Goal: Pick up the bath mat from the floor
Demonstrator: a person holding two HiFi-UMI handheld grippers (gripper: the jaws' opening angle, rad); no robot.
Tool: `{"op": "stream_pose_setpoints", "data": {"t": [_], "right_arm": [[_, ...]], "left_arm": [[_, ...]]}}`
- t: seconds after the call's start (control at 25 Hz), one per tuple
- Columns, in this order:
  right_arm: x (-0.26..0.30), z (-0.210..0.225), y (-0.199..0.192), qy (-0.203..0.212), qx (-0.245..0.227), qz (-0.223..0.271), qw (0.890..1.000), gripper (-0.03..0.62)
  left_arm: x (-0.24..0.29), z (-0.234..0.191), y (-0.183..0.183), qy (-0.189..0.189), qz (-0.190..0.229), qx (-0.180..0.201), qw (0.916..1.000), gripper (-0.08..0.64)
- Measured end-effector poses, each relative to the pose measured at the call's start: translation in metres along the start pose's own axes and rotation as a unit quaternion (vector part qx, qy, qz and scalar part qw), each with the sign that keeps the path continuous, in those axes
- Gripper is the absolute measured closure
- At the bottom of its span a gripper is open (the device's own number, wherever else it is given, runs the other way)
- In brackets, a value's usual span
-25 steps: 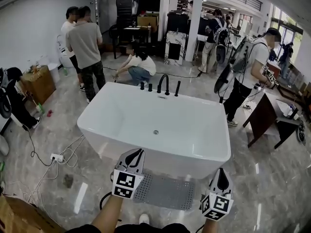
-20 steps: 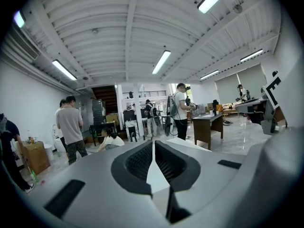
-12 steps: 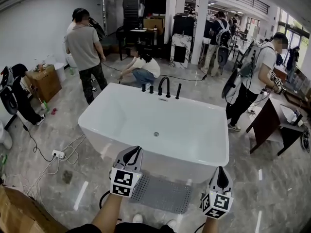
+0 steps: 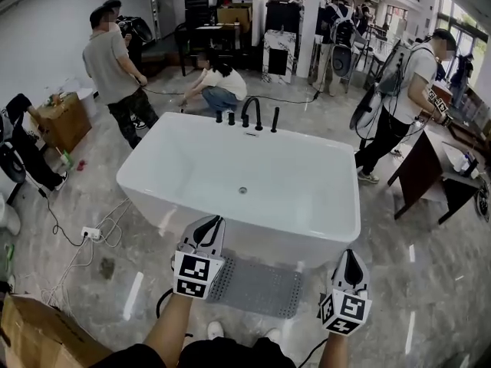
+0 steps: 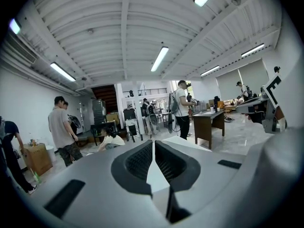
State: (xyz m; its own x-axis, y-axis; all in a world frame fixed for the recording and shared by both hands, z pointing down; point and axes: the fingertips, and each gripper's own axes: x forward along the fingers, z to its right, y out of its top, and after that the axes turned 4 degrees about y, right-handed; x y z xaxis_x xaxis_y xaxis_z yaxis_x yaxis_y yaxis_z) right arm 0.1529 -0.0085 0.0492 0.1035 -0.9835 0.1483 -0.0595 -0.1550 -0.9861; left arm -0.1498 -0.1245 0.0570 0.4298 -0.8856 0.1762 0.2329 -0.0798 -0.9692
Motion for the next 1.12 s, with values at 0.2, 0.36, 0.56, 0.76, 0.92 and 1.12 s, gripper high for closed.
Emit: {"op": "stream_pose_setpoints", "data": {"t": [0.2, 0.36, 0.56, 0.76, 0.92, 1.12], "right_arm": [[0.0, -0.005, -0.003, -0.006, 0.006, -0.003, 1.0, 0.571], [0.002, -0.004, -0.012, -0.004, 0.002, -0.011, 1.0, 0.571], [0.009, 0.005, -0.037, 0.007, -0.002, -0.019, 1.0, 0.571], [0.023, 0.004, -0.077, 0.014, -0.007, -0.039, 0.999, 0.571], [0.03, 0.007, -0.111, 0.019, -0.004, -0.05, 0.999, 0.571], [0.046, 0.01, -0.169, 0.03, 0.004, -0.072, 0.997, 0.571]], "left_arm": [[0.003, -0.006, -0.013, -0.005, -0.015, -0.002, 0.9999, 0.541], [0.006, -0.002, -0.018, -0.006, -0.019, 0.003, 0.9998, 0.541], [0.009, 0.01, -0.041, 0.003, -0.025, 0.001, 0.9997, 0.541], [0.016, 0.013, -0.077, 0.014, -0.04, -0.002, 0.9991, 0.541], [0.021, 0.018, -0.114, 0.02, -0.054, -0.008, 0.9983, 0.541], [0.033, 0.027, -0.168, 0.032, -0.07, -0.014, 0.9969, 0.541]]}}
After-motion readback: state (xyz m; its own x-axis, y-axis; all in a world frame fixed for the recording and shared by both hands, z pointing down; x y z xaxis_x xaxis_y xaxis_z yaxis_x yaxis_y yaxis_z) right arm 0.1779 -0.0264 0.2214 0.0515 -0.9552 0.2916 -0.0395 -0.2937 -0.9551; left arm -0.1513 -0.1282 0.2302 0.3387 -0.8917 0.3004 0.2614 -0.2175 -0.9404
